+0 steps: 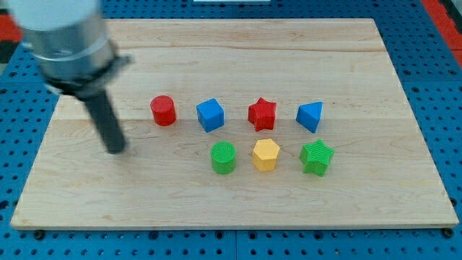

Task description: Slide yellow heart closer to the green circle

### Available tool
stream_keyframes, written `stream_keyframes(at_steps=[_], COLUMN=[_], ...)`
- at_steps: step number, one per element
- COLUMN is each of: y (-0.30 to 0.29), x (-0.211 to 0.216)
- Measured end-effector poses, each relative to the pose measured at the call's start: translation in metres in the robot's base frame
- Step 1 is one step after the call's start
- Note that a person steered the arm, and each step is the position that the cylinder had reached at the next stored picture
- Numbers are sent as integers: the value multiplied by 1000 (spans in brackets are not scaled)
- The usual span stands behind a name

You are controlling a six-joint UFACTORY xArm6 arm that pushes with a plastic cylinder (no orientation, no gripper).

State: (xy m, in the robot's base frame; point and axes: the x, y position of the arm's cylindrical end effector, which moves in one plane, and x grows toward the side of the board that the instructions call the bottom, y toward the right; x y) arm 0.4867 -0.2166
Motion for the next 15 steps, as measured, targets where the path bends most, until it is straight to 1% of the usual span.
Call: stream_keyframes(at_steps=[1,2,3,4,5,6,7,8,9,11,12,13,14,15], y=[-61,-22,27,22,-32,-73,-33,15,51,58,87,90,86,109], x=[-62,-109,-125,-187,-192,-168,-124,-114,-92,-23,4,33,53,56])
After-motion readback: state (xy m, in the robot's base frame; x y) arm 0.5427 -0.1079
